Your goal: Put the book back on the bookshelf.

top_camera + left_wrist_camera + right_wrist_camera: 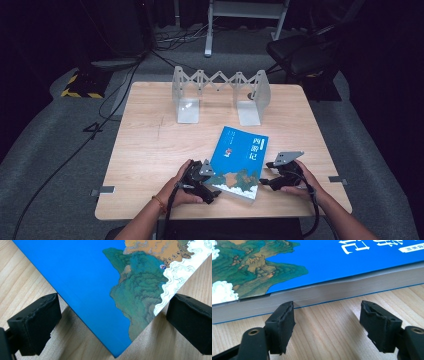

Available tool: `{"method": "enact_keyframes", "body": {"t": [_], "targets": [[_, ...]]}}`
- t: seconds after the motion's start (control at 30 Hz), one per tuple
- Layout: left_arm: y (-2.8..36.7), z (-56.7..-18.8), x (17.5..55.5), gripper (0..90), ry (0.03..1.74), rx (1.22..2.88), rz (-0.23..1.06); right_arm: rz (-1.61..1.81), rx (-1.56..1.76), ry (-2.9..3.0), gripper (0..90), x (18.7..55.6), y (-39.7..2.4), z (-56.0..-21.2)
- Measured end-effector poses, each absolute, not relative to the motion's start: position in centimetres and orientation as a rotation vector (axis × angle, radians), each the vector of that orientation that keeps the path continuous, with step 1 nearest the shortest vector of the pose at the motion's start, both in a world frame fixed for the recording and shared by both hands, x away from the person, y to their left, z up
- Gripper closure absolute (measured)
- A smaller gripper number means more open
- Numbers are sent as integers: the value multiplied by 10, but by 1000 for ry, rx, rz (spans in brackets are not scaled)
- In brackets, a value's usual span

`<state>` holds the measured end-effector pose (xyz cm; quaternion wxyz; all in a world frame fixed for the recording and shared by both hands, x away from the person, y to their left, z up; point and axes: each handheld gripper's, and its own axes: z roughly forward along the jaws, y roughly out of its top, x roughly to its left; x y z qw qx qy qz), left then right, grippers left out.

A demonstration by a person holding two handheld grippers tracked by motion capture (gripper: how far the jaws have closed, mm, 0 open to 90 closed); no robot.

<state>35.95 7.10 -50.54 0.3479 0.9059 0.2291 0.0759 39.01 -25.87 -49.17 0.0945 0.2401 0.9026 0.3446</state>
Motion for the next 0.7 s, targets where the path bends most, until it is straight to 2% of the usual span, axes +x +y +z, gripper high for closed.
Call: {"method": "enact_keyframes", "body": {"t": [0.37, 0.5, 0.7], "targets": [[71, -505, 360, 3, 590, 2349, 196, 1069, 717, 2677, 297, 389, -261, -483], [71, -505, 360, 3, 590, 2349, 195, 1036, 709, 2691, 326, 387, -258, -485], [71, -505, 360, 3, 590, 2349, 196, 983, 624, 2770, 305, 382, -250, -488]]}}
